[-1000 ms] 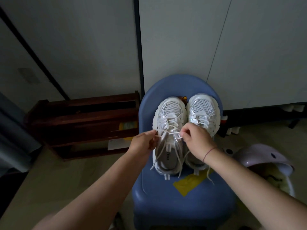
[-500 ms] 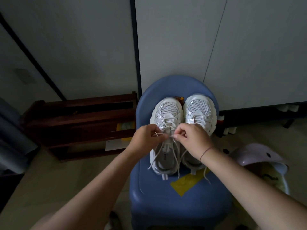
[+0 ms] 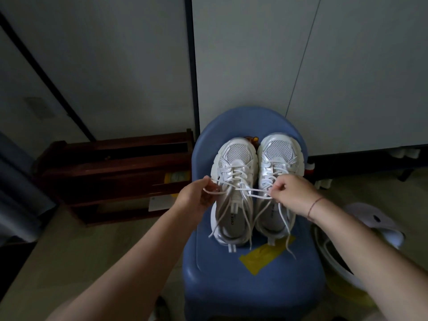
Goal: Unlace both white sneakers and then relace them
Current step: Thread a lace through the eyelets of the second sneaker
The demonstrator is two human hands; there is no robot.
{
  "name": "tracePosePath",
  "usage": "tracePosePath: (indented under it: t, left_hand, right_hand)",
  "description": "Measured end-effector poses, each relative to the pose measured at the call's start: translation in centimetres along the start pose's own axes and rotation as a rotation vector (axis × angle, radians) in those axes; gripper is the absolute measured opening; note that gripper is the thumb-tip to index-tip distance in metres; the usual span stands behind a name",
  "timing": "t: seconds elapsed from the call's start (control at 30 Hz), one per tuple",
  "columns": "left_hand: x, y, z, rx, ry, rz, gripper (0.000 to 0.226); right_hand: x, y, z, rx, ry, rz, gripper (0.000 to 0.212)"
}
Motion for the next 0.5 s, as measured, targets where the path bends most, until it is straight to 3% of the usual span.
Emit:
tracePosePath:
  t: [0.17, 0.23, 0.33, 0.43, 0.5]
  left_hand:
    - [1.1, 0.0, 1.1, -0.080, -0.379, 0.087, 0.027]
    - [1.9, -0.1, 1.4, -0.068, -0.573, 0.181, 0.027]
    - [2.6, -0.1, 2.3, -0.088, -0.854, 0.318, 0.030]
    - [3.0, 0.5, 3.5, -0.144, -1.146, 0.405, 0.023]
    - [3.2, 0.9, 3.9, -0.198, -1.217, 0.442, 0.021]
  right_hand:
    - [-3.0, 0.3, 0.4, 0.095, 0.044, -0.227, 0.001]
    - [-4.6, 0.5, 0.8, 0.139, 0.151, -0.305, 0.014]
    - [-5.9, 0.6, 1.6, 0.207, 0.336, -0.341, 0.023]
    - [-5.5, 0.2, 1.8, 0.203, 0.248, -0.335, 0.021]
    - [-4.7, -0.1, 2.0, 0.161, 0.179, -0.286, 0.024]
Point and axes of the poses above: each hand's wrist, its own y-axis away from the middle knuckle, its own z-axis out of the palm, x = y × z, the point moved 8 cm from there along -y, towards the middle knuckle, and after that the axes turned 9 degrees about -x, right-handed, at the moved point
